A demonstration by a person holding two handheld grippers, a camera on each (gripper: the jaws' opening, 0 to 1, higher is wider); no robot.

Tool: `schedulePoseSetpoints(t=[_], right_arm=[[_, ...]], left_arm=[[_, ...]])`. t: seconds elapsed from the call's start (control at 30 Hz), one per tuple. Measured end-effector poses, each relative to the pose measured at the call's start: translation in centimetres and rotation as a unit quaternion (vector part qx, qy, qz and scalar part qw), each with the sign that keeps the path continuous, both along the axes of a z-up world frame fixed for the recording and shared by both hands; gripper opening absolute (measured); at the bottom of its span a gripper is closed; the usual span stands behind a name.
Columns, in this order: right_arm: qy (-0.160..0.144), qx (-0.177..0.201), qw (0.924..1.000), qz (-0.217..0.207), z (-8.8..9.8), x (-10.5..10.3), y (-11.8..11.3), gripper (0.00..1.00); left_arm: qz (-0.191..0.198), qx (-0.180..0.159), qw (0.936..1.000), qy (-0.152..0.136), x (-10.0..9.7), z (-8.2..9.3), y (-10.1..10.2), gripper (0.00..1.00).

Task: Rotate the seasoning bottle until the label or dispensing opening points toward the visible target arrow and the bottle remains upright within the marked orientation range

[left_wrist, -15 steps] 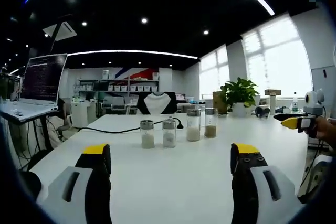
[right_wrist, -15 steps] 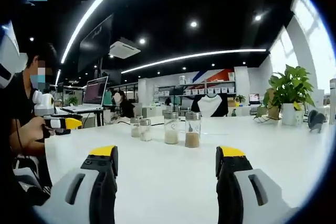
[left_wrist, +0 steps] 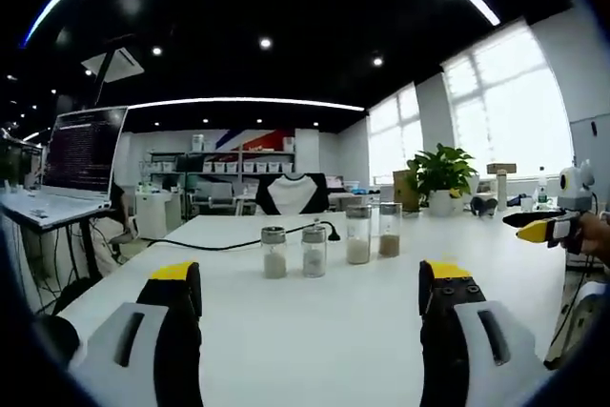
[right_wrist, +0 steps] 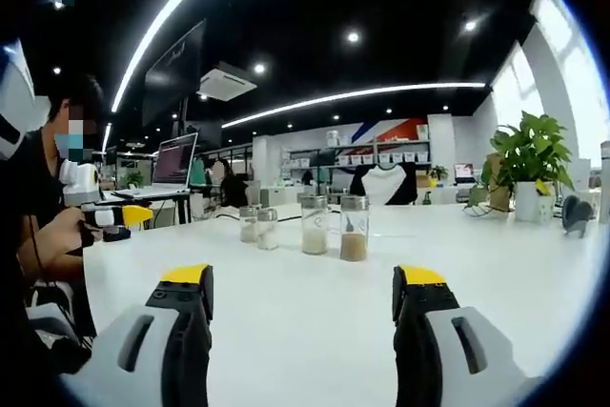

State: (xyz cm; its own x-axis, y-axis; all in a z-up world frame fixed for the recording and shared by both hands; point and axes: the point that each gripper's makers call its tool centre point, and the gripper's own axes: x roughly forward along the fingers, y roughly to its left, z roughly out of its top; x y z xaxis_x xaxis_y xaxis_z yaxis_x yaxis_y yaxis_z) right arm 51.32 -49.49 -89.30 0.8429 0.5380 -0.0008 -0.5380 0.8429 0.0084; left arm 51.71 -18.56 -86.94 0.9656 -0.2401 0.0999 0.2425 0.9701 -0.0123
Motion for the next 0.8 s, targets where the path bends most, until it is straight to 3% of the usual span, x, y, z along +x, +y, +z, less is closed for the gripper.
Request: schedulePoseSetpoints(t=[0.07, 0.17, 0.2, 0.33, 0.43, 0.6, 0.8], right_arm=[[0.004, -0.002, 1.0000, -0.001, -0.1, 0.0, 0.0, 0.77], [0.006, 0.000, 1.0000, 0.000, -0.3, 0.0, 0.0, 0.77], [0.006, 0.000, 1.0000, 0.000, -0.3, 0.0, 0.1, 0.77], [0.006, -0.002, 1.0000, -0.001, -0.3, 0.1, 0.0, 0.77], [-0.002, -0.040, 0.9989, -0.023, -0.5, 0.3, -0.5, 0.77], [-0.001, -0.023, 0.9997, -0.007, -0.2, 0.0, -0.2, 0.77], [0.004, 0.008, 1.0000, -0.004, -0.1, 0.2, -0.5, 0.77]], left_arm=[[-0.010, -0.011, 0.9999, -0.004, -0.1, 0.5, -0.3, 1.00], [0.003, 0.032, 0.9995, -0.003, 0.3, 0.6, -0.3, 1.00], [0.000, 0.031, 0.9995, -0.002, 0.4, 0.6, -0.5, 1.00], [-0.018, 0.009, 0.9998, 0.001, 0.8, 0.3, -1.0, 1.00], [-0.029, -0.027, 0.9992, 0.010, 1.0, -0.6, -1.2, 1.00], [-0.029, -0.011, 0.9991, 0.030, 1.2, -1.9, -1.3, 1.00], [-0.029, -0.009, 0.9992, 0.027, 1.6, -1.6, -1.0, 1.00]])
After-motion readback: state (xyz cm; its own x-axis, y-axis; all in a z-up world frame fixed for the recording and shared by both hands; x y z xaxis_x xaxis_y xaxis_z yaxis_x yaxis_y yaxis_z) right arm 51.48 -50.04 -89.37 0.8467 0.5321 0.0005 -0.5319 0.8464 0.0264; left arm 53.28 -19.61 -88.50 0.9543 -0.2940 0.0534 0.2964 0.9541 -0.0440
